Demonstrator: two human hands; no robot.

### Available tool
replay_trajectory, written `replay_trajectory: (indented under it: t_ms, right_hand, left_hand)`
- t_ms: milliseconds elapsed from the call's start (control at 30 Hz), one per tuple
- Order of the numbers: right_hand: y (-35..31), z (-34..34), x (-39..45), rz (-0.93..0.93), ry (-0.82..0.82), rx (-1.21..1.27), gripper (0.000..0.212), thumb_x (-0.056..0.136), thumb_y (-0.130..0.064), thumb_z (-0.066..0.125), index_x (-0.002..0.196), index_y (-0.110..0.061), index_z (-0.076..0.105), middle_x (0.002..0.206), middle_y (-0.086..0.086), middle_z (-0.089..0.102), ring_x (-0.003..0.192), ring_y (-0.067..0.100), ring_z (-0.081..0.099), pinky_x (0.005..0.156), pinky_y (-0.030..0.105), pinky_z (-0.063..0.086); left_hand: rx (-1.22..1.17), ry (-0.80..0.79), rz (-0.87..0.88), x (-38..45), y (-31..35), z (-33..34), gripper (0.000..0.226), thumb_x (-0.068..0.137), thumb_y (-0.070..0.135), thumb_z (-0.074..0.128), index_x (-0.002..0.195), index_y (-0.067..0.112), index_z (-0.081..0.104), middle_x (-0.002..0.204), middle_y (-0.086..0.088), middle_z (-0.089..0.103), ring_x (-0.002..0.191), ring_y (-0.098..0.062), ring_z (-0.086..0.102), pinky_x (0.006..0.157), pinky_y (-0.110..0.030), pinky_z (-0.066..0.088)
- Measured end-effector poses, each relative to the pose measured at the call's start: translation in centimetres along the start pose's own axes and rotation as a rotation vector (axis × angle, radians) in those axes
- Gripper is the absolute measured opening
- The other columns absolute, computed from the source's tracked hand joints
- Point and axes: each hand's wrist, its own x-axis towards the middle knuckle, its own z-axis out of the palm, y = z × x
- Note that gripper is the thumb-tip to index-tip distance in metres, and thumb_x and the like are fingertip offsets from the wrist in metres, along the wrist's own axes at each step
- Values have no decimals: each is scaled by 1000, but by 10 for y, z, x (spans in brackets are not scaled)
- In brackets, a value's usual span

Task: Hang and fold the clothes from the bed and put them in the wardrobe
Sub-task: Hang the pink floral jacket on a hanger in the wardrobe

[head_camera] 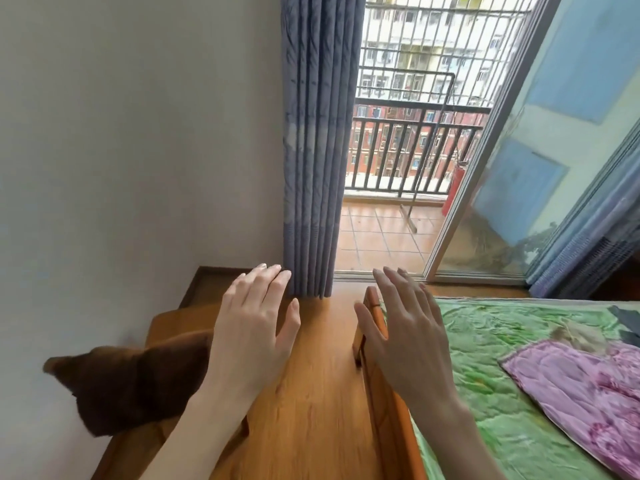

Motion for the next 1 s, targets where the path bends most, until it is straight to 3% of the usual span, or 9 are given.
replay_trajectory:
  t_ms: [300,533,1000]
  right_hand:
    - [56,83,96,113,-4,-24,59,104,-54,43,150,-18,51,153,2,53,148,19,41,125,42,29]
    - [131,153,198,183,-1,-51,61,103,-56,41,147,-17,54,151,5,55,146,22,44,123,44,31]
    - [225,254,357,284,-71,-79,62,104,-57,40,150,-17,51,153,3,54,146,21,44,124,44,31]
  left_hand:
    - [-66,-59,76,109,-15,116,56,104,51,39,139,18,65,146,-7,63,137,-31,58,117,-54,41]
    - [-61,-78,123,229,-19,219,52,104,47,43,140,17,64,146,-6,63,137,-29,57,119,-47,30]
    - [-133,-120,182,388,-12,369,50,105,44,42,139,15,63,144,-8,64,137,-31,57,118,-51,36]
